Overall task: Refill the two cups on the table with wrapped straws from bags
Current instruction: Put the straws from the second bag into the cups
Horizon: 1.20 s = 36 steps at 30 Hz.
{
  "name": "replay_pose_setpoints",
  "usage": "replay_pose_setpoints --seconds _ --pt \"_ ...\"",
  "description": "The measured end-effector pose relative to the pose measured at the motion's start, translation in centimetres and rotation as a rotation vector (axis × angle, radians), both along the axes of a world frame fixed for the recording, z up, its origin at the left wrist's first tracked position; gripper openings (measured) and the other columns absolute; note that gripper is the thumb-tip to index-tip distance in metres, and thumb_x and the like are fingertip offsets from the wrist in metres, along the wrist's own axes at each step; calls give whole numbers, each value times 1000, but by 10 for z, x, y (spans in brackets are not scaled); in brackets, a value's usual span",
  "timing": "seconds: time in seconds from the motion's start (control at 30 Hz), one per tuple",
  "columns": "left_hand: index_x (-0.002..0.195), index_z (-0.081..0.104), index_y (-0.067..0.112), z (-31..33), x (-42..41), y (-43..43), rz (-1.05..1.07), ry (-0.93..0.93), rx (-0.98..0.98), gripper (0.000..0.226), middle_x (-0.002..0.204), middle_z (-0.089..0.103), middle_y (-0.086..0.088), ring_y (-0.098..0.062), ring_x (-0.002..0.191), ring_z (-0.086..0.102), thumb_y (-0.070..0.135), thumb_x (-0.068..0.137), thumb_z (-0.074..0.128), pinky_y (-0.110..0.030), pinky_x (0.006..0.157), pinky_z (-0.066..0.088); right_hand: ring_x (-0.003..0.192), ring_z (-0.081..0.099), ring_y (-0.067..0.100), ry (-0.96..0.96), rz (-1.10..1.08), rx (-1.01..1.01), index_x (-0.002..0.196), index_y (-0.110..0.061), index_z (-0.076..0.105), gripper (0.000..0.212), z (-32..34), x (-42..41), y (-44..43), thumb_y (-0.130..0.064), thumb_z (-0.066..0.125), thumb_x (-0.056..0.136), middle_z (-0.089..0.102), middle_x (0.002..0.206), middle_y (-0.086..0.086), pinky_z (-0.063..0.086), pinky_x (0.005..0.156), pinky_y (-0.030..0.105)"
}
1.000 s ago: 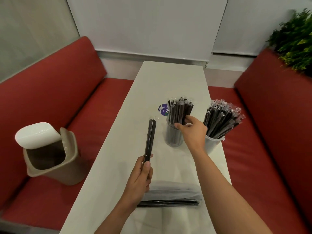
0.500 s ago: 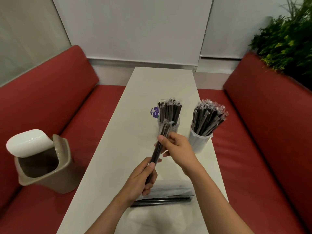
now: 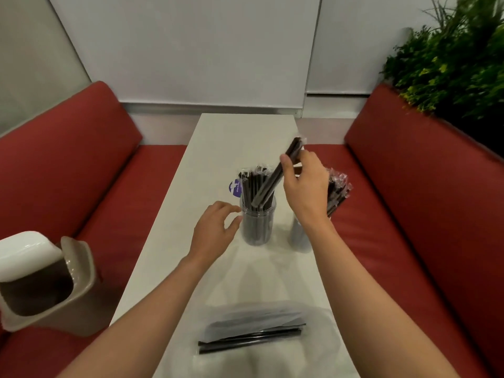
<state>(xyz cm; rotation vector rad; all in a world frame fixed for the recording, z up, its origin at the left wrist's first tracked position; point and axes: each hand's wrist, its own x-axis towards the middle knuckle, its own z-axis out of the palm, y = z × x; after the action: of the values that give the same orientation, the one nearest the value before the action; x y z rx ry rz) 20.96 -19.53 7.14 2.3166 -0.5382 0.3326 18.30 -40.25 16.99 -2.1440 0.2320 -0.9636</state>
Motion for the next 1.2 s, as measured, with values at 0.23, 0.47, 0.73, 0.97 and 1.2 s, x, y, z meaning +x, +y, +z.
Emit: replay_pose_setpoints --seconds 0.23,0.47,0.73,0.97,1.2 --pt "133 66 27 -17 24 -22 -150 75 149 32 136 58 6 -15 121 59 28 101 62 -37 93 54 82 61 23 348 25 -121 98 -13 64 34 -54 24 5 -44 51 107 63 93 -1 44 68 36" --pt "119 76 22 -26 25 -27 -56 20 78 22 118 64 6 -16 101 67 23 101 63 -37 84 56 92 70 25 500 12 44 111 -15 66 26 -91 25 14 -39 64 102 75 99 3 56 77 38" --pt "131 68 20 -21 21 -28 -70 32 86 31 124 64 3 -20 105 67 24 101 63 -40 87 56 87 69 10 392 47 245 136 -17 58 50 -87 4 14 -35 77 94 69 114 -5 57 87 33" --pt "128 65 22 -5 -36 0 -13 69 -44 30 113 59 13 -7 92 61 27 99 67 -30 86 56 85 65 -2 255 129 202 120 -18 67 21 -95 -78 28 -22 70 100 67 108 -11 52 69 10" --pt "90 66 32 -51 -192 59 158 254 231 11 58 53 13 -11 59 58 40 92 73 -28 55 45 78 67 7 550 494 15 99 -23 75 6 -156 -186 52 -21 70 95 74 91 -14 55 74 22"
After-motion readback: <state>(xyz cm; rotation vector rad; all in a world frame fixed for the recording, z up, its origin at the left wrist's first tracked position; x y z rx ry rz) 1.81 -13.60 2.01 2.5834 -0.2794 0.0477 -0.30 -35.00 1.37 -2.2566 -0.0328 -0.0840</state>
